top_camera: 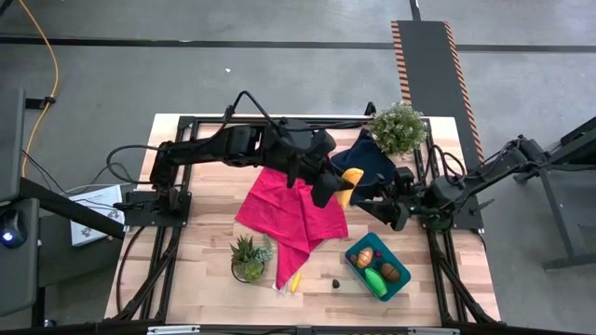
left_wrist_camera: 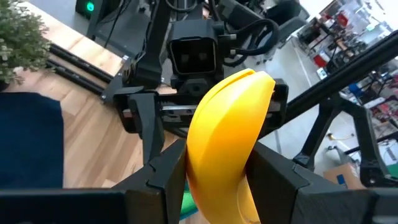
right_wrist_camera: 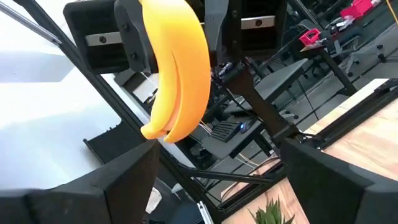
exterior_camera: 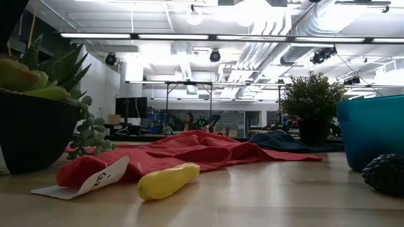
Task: Pick and placing Produce into tupperware
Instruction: Put the banana into the blue bin
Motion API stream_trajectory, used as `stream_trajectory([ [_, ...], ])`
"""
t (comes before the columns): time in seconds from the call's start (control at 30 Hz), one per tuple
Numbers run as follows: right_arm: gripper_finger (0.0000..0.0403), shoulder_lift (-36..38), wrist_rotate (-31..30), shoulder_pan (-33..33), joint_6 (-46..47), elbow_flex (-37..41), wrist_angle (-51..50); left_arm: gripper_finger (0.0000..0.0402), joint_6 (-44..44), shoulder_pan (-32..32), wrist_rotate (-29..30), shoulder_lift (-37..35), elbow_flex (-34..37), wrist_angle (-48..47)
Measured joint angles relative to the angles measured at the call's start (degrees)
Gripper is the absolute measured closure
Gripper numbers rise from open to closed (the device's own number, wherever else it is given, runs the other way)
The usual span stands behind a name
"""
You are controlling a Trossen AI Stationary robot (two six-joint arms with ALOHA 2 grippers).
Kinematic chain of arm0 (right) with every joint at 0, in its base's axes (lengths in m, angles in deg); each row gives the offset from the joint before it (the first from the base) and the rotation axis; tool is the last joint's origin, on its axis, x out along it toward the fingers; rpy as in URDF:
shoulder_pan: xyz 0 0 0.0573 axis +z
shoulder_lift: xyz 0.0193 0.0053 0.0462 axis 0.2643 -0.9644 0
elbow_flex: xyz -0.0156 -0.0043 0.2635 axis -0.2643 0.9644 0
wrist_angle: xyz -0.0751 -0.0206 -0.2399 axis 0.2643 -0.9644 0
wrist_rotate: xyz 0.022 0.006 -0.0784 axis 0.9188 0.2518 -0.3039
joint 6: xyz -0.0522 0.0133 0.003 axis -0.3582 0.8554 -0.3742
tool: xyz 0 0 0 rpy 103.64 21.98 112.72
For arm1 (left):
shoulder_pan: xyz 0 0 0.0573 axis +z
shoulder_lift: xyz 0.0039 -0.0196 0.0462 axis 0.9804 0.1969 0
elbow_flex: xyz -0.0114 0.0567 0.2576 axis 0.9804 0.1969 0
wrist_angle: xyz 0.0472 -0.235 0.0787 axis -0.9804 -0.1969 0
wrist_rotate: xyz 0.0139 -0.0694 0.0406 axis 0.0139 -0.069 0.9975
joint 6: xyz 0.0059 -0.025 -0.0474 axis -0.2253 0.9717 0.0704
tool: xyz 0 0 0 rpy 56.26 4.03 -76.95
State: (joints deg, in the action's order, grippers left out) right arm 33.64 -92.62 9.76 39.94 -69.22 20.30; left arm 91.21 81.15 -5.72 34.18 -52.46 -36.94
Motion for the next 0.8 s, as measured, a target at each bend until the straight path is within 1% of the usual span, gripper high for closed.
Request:
stream_trajectory([
  [0.13,0.0077,-0.6,0.5,0.0,-0.5,-0.6,1.2,0.0261,0.7,0.0,-0.2,0.6,0.0,2.4],
  [0.33,0.0077,-2.6,1.0,-0.1,-2.4,-0.7,7.6,0.0261,1.3,-0.1,-1.2,1.6,0.0,2.5],
  [0.8,0.0077,-6.8,3.5,-0.2,-1.5,-0.7,14.8,0.0261,1.8,-0.4,-1.3,2.3,0.0,2.7],
])
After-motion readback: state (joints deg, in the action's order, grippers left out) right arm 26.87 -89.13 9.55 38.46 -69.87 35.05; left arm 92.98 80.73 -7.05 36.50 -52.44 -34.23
